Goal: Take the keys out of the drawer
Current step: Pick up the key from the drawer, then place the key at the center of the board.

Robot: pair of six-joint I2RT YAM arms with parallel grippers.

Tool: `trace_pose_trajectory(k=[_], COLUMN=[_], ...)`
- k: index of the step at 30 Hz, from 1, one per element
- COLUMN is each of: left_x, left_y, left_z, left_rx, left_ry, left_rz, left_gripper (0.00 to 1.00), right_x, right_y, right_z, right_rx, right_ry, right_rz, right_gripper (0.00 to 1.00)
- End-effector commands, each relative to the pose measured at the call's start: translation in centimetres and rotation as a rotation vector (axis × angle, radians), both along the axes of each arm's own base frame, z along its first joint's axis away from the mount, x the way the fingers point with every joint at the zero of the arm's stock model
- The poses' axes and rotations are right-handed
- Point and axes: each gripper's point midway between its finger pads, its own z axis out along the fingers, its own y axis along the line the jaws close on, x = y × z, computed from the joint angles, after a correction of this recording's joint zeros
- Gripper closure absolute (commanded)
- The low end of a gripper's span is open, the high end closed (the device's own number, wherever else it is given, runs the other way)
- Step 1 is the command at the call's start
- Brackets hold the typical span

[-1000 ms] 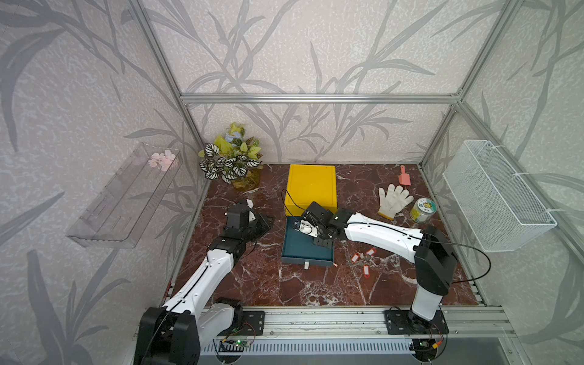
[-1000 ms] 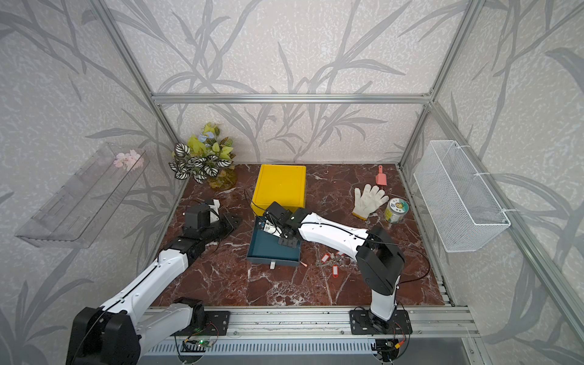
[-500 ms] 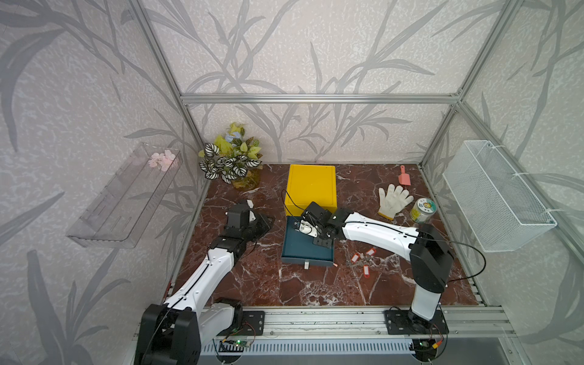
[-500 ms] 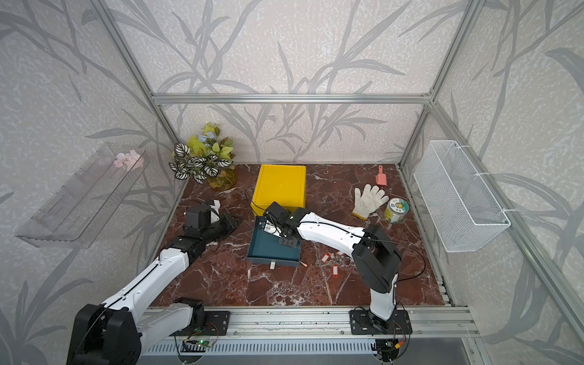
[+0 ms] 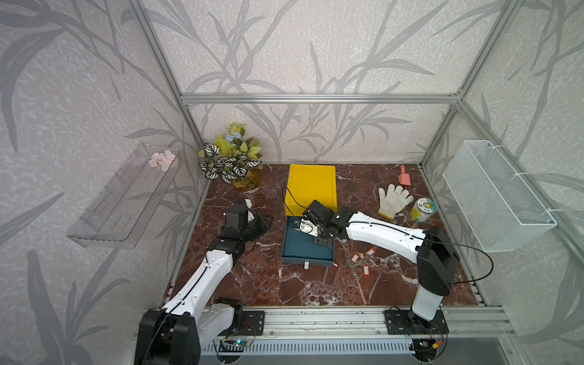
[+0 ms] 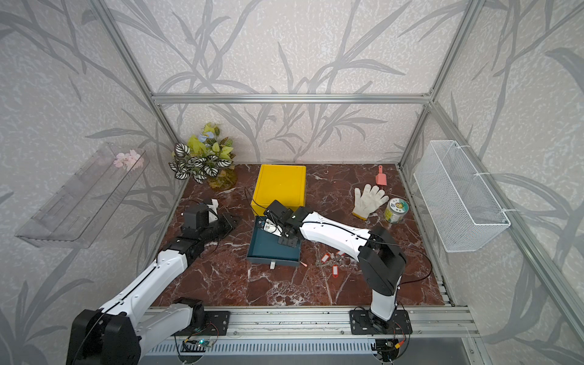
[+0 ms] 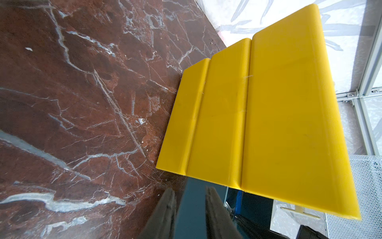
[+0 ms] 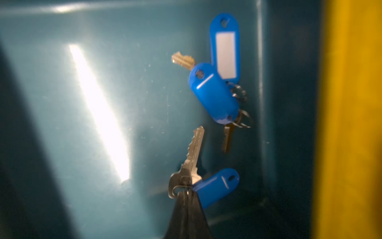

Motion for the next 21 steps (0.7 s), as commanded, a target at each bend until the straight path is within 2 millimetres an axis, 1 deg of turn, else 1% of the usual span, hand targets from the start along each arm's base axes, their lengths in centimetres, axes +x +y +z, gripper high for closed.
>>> trace_pose_trajectory(k=[1, 5, 7, 12, 14, 17, 21], left_x=[0.2, 0.0, -0.2, -0.9, -1.1, -1.5, -2.1], left_y=[0.6, 0.9, 1.0, 1.3, 1.2, 0.9, -0.4], left_z=[1.6, 2.8, 3.6, 5.8, 6.9, 8.4, 10.0], left_rx=[0.024, 0.038, 0.051, 0.079, 0.079, 0.071, 0.069], left_ry=[-0.054, -0.081, -0.097, -0.146, -0.171, -0.206, -0.262], left_rz=[0.016, 0.019, 0.016, 0.016, 0.007, -0.015, -0.066], left_gripper=[0.72, 0.72, 0.72, 0.72, 0.72, 0.72, 0.72], right_x=[-0.8, -1.3, -1.9, -4.0, -4.7, -5.7, -6.5], right_y=[0.4, 0.7, 0.9, 1.3, 1.1, 0.2, -1.6], right_z=[3.3, 5.0, 6.0, 8.9, 10.2, 11.7, 12.7], right_rx=[0.088, 0.144, 0.184, 0.309, 0.369, 0.437, 0.474], right_ry=[-0.031, -0.036, -0.031, -0.010, -0.011, -0.007, -0.003], right_rz=[0.026, 0.038, 0.051, 0.089, 0.087, 0.060, -0.020], right_gripper=[1.00, 1.00, 1.00, 1.00, 1.00, 1.00, 1.00])
